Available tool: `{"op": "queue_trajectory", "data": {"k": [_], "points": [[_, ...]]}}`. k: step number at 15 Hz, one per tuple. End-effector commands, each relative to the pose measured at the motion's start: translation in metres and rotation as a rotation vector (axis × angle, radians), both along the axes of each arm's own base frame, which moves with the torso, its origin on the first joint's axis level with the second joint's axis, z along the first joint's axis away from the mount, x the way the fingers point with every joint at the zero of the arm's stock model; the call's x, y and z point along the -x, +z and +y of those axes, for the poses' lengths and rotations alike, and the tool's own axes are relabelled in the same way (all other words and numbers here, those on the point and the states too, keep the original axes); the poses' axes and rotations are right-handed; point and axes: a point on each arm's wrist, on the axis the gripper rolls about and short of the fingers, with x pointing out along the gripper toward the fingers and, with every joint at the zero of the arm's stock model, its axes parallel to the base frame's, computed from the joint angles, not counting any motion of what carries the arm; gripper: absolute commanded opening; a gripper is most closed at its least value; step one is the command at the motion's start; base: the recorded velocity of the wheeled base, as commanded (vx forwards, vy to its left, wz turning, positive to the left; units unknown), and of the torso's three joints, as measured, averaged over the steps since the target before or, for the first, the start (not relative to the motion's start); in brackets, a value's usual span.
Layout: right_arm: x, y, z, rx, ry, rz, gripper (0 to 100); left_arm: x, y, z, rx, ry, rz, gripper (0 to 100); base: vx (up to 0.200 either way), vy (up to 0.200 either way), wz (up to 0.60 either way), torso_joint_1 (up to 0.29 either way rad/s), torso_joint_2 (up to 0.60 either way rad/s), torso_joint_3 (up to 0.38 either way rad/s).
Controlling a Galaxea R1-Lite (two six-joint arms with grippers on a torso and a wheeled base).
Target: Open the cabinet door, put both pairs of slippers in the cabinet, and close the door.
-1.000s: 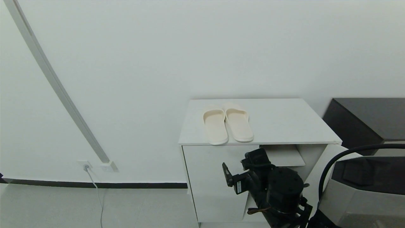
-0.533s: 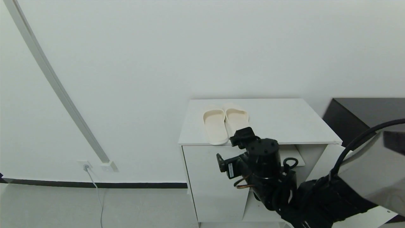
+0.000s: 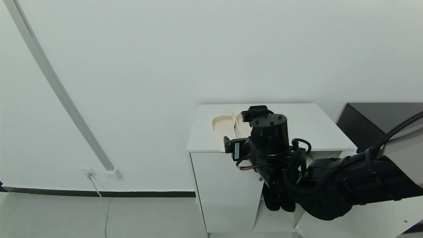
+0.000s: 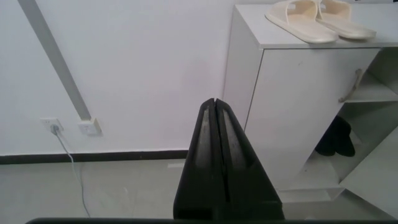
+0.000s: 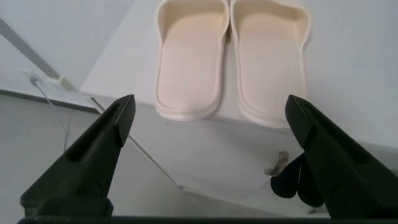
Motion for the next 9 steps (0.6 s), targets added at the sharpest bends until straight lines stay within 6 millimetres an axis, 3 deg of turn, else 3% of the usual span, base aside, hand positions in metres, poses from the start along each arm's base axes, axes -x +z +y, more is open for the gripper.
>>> {"op": "queue_trajectory", "data": {"k": [1, 7, 9], "points": [[-0.004, -0.013, 0.003, 0.010, -0.009, -0.003, 100, 0.000, 0.000, 0.000, 0.001, -0.001, 0.001, 0, 0.200, 0.000, 0.00, -0.012, -0.01, 0.002], [-0.011, -0.037, 0.007, 0.043, -0.010, 0.022, 100, 0.000, 0.000, 0.000, 0.001, 0.001, 0.001, 0, 0.200, 0.000, 0.00, 0.004, 0.00, 0.002], [-0.015, -0.040, 0.009, 0.042, -0.011, 0.023, 100, 0.000, 0.000, 0.000, 0.002, 0.002, 0.001, 0, 0.000, 0.000, 0.00, 0.000, 0.00, 0.000]]}}
